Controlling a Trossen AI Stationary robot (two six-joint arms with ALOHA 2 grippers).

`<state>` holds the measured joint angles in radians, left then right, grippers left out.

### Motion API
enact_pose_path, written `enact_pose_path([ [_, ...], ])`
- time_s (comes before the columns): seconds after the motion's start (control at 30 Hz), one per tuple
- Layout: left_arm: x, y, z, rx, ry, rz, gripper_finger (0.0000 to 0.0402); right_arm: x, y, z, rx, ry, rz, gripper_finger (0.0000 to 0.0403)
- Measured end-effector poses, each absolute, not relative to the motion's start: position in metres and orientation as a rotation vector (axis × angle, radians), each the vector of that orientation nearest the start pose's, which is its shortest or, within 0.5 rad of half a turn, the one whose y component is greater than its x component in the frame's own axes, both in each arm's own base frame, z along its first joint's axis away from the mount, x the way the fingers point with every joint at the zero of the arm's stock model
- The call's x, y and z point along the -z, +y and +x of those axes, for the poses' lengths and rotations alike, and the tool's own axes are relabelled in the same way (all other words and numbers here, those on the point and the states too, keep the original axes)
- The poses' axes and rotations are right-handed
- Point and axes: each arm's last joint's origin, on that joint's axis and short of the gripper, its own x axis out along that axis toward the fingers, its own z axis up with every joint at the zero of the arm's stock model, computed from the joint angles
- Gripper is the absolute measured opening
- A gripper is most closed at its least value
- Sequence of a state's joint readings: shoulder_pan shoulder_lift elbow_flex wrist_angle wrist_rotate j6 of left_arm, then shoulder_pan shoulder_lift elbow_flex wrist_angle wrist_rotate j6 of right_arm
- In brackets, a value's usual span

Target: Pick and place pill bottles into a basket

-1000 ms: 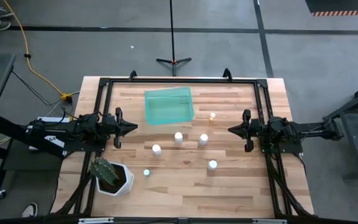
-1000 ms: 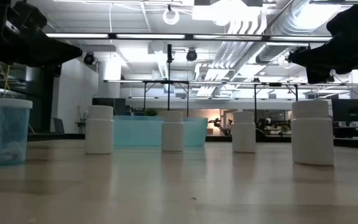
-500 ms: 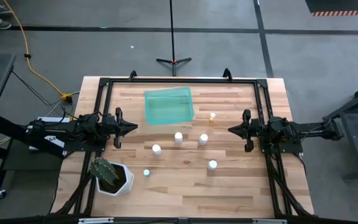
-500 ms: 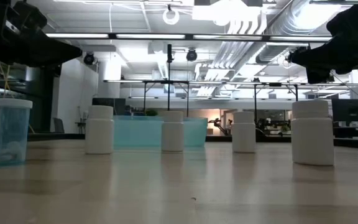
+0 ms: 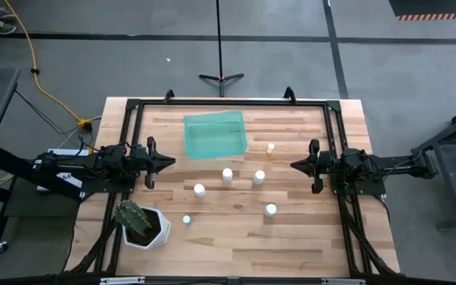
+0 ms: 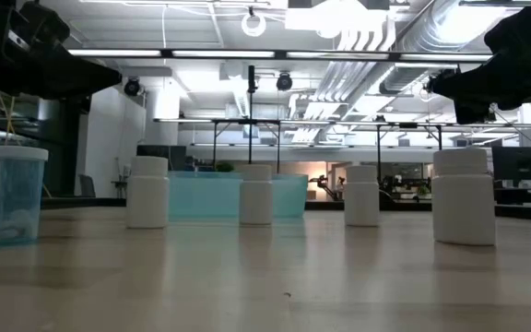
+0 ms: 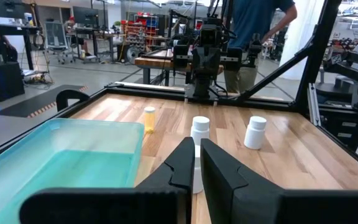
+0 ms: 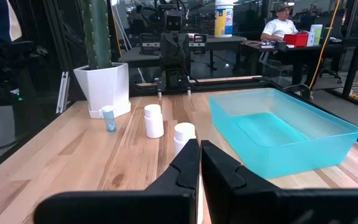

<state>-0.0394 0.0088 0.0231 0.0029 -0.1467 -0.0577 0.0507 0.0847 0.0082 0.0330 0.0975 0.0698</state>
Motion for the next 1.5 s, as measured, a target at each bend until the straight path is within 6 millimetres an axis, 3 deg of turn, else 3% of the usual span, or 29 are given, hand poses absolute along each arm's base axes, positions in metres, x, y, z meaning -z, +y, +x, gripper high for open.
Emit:
enact_pose_path([
  [0.73,-0.171,0.0,0.097,-0.107,-0.02,-0.059,0.0065,-0.163,0.002,0.102,0.05,0.042,0.063,0.0007],
  [0.97,-0.171,0.0,0.097,-0.107,-0.02,-0.059,0.0065,-0.165,-0.001,0.102,0.156,0.026,-0.096,0.0007],
  [1.27,-0.171,0.0,0.097,-0.108,-0.023,-0.091,0.0065,-0.168,-0.003,0.102,0.199,0.002,-0.11,0.0007],
  [1.5,-0.172,0.002,0.096,-0.174,-0.037,-0.117,0.0065,-0.174,-0.004,0.101,0.249,-0.119,0.357,0.0007],
])
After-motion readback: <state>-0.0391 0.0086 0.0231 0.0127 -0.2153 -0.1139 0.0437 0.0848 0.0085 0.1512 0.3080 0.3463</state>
